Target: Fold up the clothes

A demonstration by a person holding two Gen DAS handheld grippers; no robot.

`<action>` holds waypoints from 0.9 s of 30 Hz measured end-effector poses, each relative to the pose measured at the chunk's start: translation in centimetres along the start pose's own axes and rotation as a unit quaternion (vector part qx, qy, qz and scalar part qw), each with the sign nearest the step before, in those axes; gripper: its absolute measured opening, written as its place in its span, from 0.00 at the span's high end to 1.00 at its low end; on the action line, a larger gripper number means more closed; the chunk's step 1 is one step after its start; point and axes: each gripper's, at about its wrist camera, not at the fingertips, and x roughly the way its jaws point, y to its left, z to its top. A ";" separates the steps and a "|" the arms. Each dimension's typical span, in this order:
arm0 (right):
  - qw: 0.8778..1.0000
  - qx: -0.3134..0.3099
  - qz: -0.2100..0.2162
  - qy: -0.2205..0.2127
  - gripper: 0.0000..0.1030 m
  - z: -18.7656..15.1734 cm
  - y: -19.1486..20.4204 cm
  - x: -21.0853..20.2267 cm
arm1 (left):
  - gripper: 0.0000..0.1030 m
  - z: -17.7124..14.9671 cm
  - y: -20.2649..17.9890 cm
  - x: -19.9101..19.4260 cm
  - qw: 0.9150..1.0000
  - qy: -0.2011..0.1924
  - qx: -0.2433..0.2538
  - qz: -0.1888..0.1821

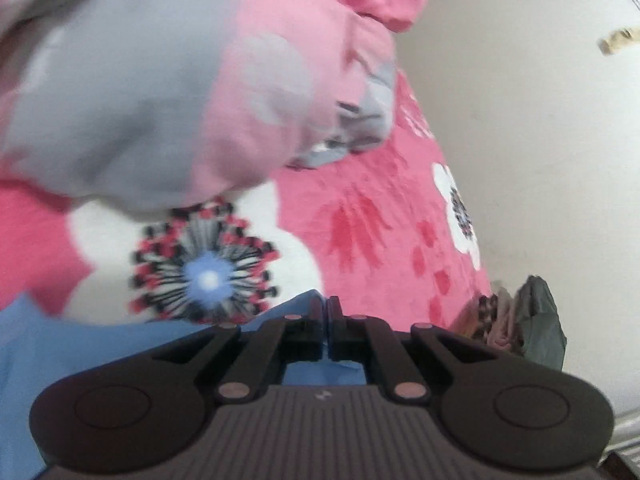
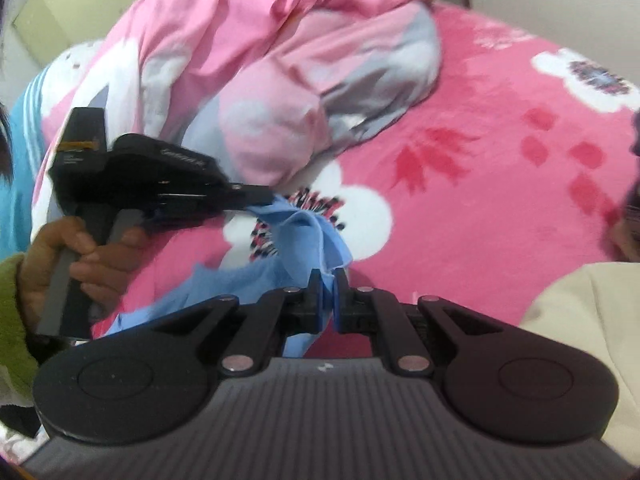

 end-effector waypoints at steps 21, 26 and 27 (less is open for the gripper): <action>0.951 -0.284 0.057 0.106 0.97 -10.2 10.6 6.0 | 0.98 -4.6 9.3 -6.9 0.987 0.025 0.012 0.155; 0.952 -0.266 0.077 0.128 0.96 -11.5 11.4 7.0 | 0.98 -5.5 10.2 -7.0 0.982 0.027 0.023 0.184; 0.954 -0.255 0.084 0.132 0.95 -11.7 11.6 7.0 | 0.98 -5.7 10.4 -7.0 0.981 0.027 0.025 0.190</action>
